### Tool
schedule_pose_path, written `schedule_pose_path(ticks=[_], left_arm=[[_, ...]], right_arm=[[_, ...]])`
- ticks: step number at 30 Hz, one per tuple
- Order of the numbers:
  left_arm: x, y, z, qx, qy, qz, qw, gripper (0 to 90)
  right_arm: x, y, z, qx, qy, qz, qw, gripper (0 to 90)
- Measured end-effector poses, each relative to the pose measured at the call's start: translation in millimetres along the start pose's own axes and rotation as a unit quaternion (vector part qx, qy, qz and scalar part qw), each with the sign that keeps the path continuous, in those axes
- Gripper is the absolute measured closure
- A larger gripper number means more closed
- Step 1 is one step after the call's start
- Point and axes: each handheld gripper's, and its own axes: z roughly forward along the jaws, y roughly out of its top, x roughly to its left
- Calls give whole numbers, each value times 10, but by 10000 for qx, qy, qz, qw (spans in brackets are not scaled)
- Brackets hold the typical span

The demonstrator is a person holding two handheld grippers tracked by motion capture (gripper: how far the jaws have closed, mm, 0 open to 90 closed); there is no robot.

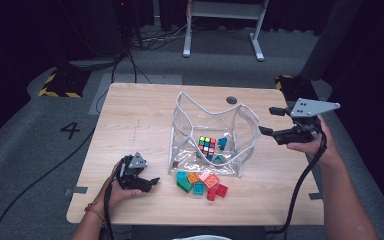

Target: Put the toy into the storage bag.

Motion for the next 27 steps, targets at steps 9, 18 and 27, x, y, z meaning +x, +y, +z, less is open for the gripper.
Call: schedule_pose_path(ticks=[9,18,27], left_arm=[[0,0,0,1,2,0,10000,154],[-2,0,-1,2,4,2,10000,155],[-4,0,-1,0,14,7,10000,157]], right_arm=[[78,-296,-219,-95,-203,9,9997,291],[203,-671,-216,100,-194,279,9994,295],[423,-1000,4,336,96,332,9988,303]])
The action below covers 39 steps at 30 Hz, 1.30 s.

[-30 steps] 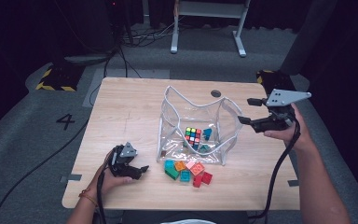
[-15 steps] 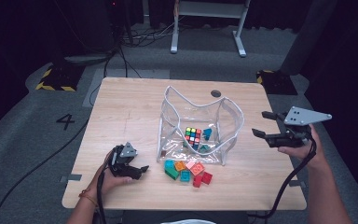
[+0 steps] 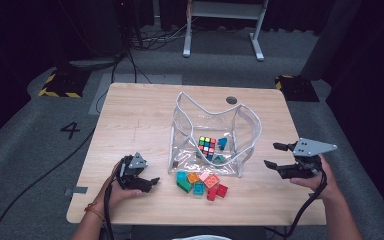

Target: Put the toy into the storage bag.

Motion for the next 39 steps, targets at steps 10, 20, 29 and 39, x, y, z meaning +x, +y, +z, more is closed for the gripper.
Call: schedule_pose_path(ticks=[10,20,29,39], left_arm=[[0,0,-2,13,-2,13,10000,158],[-11,-4,-2,5,-39,-18,10000,158],[-12,-6,-8,-4,9,21,10000,158],[-10,-5,-8,1,3,22,10000,158]], right_arm=[[229,-289,255,177,328,117,9992,320],[542,-551,563,417,921,298,9944,339],[838,-546,866,557,1289,49,9901,345],[965,-472,1126,547,1446,53,9880,361]])
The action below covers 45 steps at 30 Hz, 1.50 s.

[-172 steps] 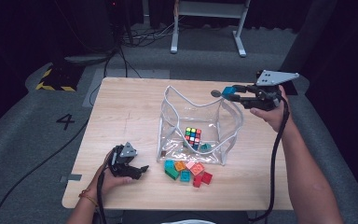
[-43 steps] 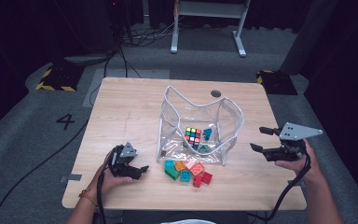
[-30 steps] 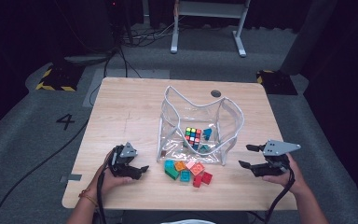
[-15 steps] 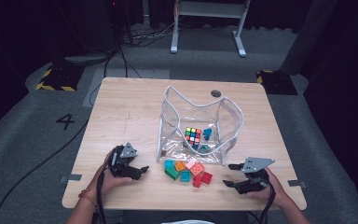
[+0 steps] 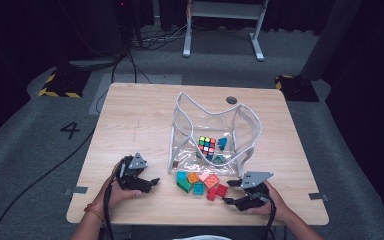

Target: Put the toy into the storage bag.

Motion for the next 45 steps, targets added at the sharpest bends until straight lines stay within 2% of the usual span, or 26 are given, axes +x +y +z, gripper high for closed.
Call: schedule_pose_path(ticks=[4,7,12,17,21,27,35,39,42,43,45], left_arm=[[0,0,0,-2,5,-2,10000,157],[-1,0,0,-1,2,0,10000,158],[-1,-1,0,-1,3,3,10000,158],[-1,0,0,-2,4,0,10000,158],[-1,0,0,-2,2,1,10000,158],[-1,0,0,-1,2,0,10000,158],[-1,0,0,-3,3,0,10000,158],[-1,0,0,-2,1,-3,10000,158],[-1,0,0,-2,2,-2,10000,158],[-1,0,0,-2,1,-2,10000,158],[-1,0,0,-1,1,-2,10000,158]], right_arm=[[4,52,65,4,-74,-64,10000,372],[19,70,89,-27,-130,-109,9999,431],[28,54,64,-74,-116,-164,9998,585],[14,31,21,-37,-146,-111,9998,595],[-41,-35,-64,-31,-174,-32,9998,595],[-110,-120,-212,0,-337,55,9994,596],[-219,-182,-452,-103,-651,153,9977,596],[-298,-214,-595,-216,-861,252,9957,596],[-383,-235,-700,-242,-1149,302,9926,596],[-423,-251,-744,-272,-1164,443,9918,596],[-483,-277,-792,-326,-1236,560,9902,596]])
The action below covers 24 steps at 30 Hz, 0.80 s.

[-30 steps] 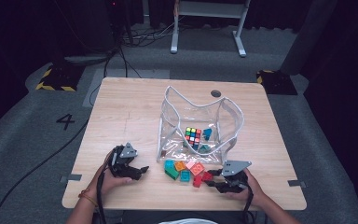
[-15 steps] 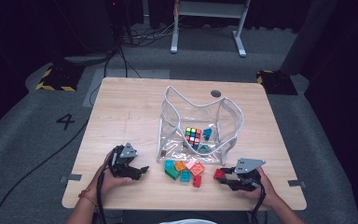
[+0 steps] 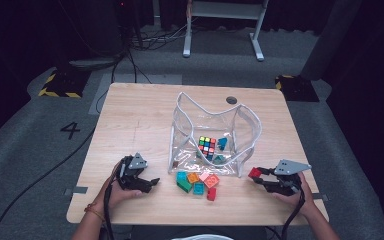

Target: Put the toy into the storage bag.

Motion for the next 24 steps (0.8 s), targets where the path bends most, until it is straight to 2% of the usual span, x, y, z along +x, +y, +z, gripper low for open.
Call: schedule_pose_path(ticks=[4,5,10,16,24], left_arm=[[0,0,0,0,0,0,10000,158],[0,0,0,-1,-1,0,10000,157],[0,0,0,0,-1,-1,10000,158],[0,0,0,0,-1,0,10000,158],[0,0,0,0,-1,-1,10000,157]], right_arm=[[-110,-5,-42,-79,-188,150,9997,596],[-141,-4,-52,-96,-228,84,9997,596],[-289,34,-110,-188,-403,180,9988,596],[-491,131,-188,-355,-599,348,9970,596],[-696,326,-242,-511,-823,389,9945,596]])
